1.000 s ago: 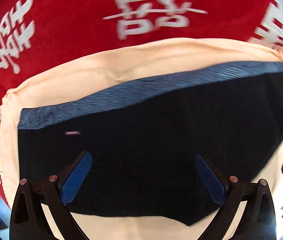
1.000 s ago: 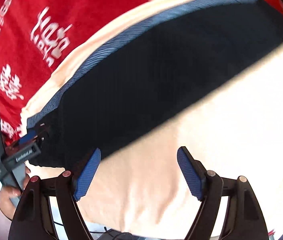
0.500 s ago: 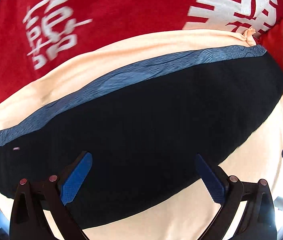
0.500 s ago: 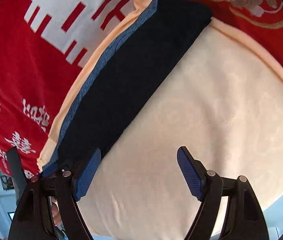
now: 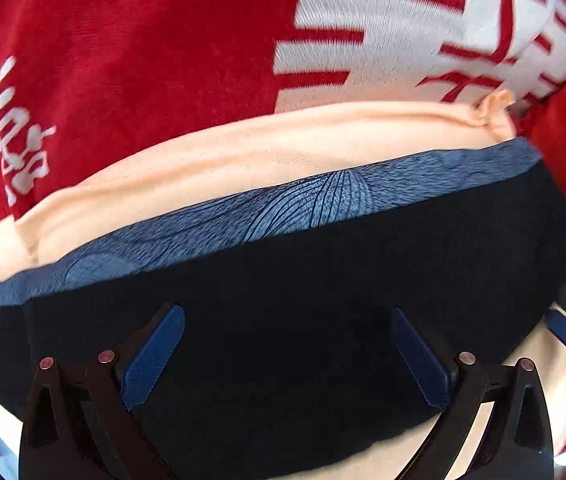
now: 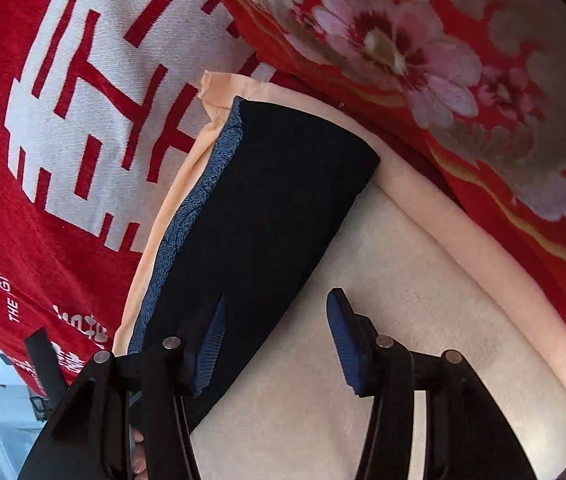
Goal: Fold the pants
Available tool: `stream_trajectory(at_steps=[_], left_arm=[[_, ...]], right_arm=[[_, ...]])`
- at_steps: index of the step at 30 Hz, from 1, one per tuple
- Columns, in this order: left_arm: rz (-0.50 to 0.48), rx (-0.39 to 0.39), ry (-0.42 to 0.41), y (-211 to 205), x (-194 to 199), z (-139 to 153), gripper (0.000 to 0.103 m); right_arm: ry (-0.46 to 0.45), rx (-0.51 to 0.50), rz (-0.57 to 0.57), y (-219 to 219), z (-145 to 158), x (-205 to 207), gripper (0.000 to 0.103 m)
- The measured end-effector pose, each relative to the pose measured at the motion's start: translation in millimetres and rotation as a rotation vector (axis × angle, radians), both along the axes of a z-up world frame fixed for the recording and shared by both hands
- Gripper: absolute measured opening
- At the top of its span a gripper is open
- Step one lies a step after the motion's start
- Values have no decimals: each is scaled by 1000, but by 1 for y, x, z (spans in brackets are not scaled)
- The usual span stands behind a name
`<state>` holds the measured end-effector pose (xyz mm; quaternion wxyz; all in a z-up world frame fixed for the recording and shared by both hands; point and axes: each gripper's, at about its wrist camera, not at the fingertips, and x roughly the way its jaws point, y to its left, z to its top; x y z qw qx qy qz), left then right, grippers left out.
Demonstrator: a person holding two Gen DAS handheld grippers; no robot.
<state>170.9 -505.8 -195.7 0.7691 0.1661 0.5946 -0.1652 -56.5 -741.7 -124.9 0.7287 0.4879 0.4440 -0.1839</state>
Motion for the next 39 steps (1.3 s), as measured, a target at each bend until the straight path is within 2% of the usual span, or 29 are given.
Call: stream_trajectory(at_steps=[3,5,8,12,18,22,25,28,29,30,31,32,34,37,39], left_arm=[[44,-22,19,-4,10,-11,103],[34,-18,9,-6,13,-11,103],[15,-2,-4,-17,14,-13,103],[21,18,12,-38,22,-18,103],[24,18,22,-49,12,-12,103],[43,-11,27,-54,13,-15,103],[38,-21,9,-56,8,-14,103],[32,-33,8,-54,7,-13,103],[26,-31,15,-46,5,-9,103],[24,-24,25,-36,5,-4,103],[26,-20,31,-27,6,1,96],[30,-26,32,-25,8,6,80],[21,-61,55,-22,6,16,70],[-37,-145,65,-25,-7,30,70],[-93,-160,62,-36,-18,27,70]], right_arm=[[-15,-79,21,-2,11,5,55],[-52,-112,48,-5,20,13,55],[-73,-112,73,-12,23,25,55],[-57,-96,63,-14,21,17,55],[-19,-30,39,-5,-3,-4,55],[-124,-15,-11,-8,-11,2,55],[-206,-5,-50,-12,-19,17,67],[-206,4,-77,-16,-19,33,71],[-188,20,-81,-17,-17,38,66],[-170,31,-78,-18,-16,41,56],[-160,38,-64,-19,-13,43,25],[-161,26,-47,-19,-7,43,15],[-168,-7,-1,-16,7,46,15],[-198,-44,61,-8,27,47,15],[-206,-66,88,-4,35,51,15]])
